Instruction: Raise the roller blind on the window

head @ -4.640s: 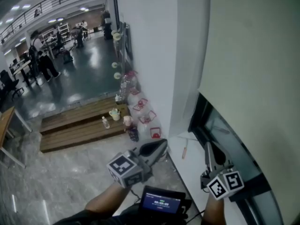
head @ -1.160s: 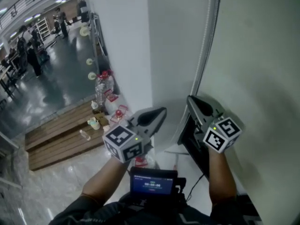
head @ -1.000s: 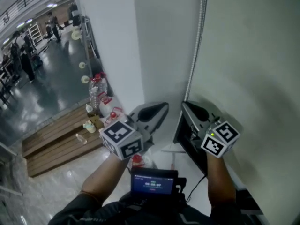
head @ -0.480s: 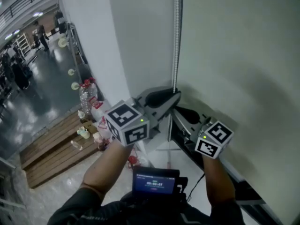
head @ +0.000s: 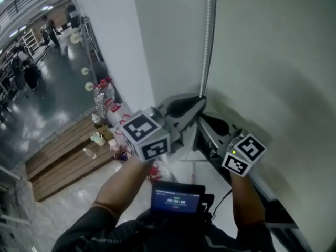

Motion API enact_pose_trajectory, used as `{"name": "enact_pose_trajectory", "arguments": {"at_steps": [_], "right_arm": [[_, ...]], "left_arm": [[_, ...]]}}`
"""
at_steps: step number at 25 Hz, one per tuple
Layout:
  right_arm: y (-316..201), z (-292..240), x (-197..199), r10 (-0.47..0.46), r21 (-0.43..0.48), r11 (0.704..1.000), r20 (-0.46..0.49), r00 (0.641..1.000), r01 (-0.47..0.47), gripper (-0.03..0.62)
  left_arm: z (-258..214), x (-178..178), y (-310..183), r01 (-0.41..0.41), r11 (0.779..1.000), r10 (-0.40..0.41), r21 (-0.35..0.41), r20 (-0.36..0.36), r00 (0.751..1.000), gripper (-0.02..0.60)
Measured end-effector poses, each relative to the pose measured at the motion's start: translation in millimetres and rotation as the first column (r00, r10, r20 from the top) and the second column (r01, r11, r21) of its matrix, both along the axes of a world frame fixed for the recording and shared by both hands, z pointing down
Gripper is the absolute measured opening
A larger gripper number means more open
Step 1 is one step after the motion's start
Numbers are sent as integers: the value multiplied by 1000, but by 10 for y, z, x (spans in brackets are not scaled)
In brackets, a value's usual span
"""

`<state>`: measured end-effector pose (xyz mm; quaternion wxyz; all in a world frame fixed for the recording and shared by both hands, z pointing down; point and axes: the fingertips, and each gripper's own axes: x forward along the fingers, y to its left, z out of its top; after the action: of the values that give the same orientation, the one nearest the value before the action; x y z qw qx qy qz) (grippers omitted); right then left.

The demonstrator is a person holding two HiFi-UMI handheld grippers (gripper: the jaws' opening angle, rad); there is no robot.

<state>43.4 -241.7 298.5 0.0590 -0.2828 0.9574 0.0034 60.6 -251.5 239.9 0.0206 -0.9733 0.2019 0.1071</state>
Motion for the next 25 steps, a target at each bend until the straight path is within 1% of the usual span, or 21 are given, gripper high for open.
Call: {"name": "enact_pose_trajectory", "arguments": {"at_steps": [3, 6, 10, 17, 21, 25], "right_arm": [[-13, 66, -40, 1, -5, 1000, 5, 1000, -1, 21], [-49, 171, -62, 16, -14, 1000, -29, 999, -17, 20], [-62, 451, -62, 21, -69, 997, -42, 999, -24, 20], [-70, 845, -42, 46, -126, 991, -65, 997, -54, 20], [-96, 1156, -38, 56, -175, 982, -83, 995, -70, 20], [-77, 1318, -15, 73, -222, 971, -91, 993, -92, 20]], "left_arm": [[59, -42, -18, 13, 1000, -13, 1, -6, 1000, 11], [162, -49, -49, 27, 1000, -27, -2, 23, 999, 11], [456, -55, -84, 31, 998, -29, -47, 51, 998, 11], [873, -31, -102, 52, 996, -46, -68, 93, 995, 11], [1181, -41, -138, 49, 994, -39, -94, 102, 994, 11], [1354, -13, -122, 56, 993, -43, -104, 120, 992, 11]]}}
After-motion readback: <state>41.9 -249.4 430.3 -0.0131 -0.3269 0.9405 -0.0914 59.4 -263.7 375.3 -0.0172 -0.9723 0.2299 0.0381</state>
